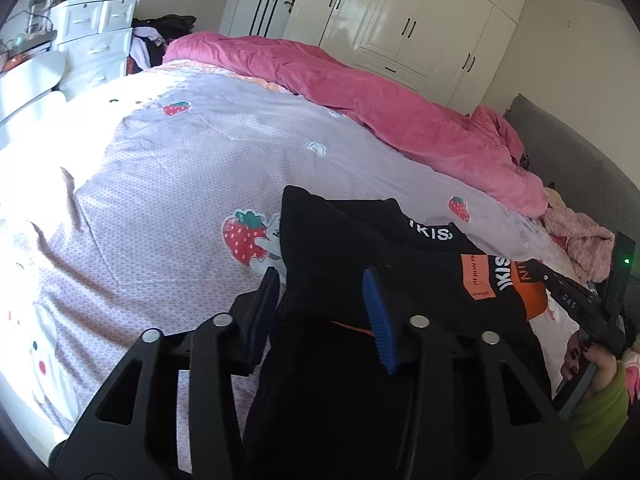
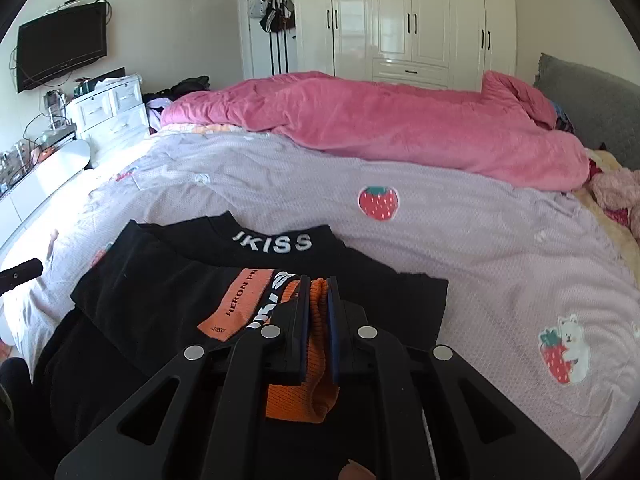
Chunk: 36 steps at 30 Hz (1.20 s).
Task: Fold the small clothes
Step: 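Grasp the folded orange cuff with the right tool while the left tool smooths the sleeve fabric, then lay the orange cuff flat on the body and open the right tool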
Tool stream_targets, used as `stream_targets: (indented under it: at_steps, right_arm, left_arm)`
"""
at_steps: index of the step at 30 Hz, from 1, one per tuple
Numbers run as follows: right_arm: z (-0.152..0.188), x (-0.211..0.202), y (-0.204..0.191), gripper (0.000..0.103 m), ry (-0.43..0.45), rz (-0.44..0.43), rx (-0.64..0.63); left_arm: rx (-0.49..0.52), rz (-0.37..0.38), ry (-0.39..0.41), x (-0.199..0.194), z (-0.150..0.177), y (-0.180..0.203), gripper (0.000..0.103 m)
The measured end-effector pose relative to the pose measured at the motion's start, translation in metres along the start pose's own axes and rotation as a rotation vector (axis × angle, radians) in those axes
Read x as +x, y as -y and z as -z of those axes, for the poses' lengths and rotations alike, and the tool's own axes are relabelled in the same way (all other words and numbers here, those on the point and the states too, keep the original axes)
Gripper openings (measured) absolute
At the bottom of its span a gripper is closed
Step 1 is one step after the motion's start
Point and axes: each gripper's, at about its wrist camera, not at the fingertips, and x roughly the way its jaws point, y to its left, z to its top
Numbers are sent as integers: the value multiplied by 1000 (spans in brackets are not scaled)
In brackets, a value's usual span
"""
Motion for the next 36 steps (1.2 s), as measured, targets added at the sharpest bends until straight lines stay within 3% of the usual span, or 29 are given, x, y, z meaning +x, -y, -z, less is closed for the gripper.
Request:
stream_targets:
  at_steps: [9,13,15,18,19,23,31,33,34,36]
  right_arm:
    - [12,5,11,7,-22,57,31]
    - [18,9,15,8,-48,47,54]
    - [20,6,23,14,-44,67,90]
    - [21,1,33,15,-35,79,138]
    - [22,-1,36,16,-39,71,148]
    - [29,-3,35,37,-68,13,169]
    - [51,31,19,48,-231,-53,181]
    - [53,30,13,21,-218,-61,164]
    - [52,28,11,12,-219,-61,145]
    - [48,17,7,10,-179,-41,96]
  left_arm:
    - [117,-1,-46,42,-11,42,31]
    - [94,-18,-125,76,-1,34,28]
    - [86,-24,-156,85,8,27,28]
    - [77,-22,-167,90,18,18,26]
    - [79,-20,-162,89,19,18,26]
    - [91,-22,-152,85,21,19,26]
    - [71,-5,-151,80,23,16,26]
    - [71,-4,-151,79,23,15,26]
    - [72,-7,-151,79,24,15,26]
    - [71,-5,-151,78,24,15,26]
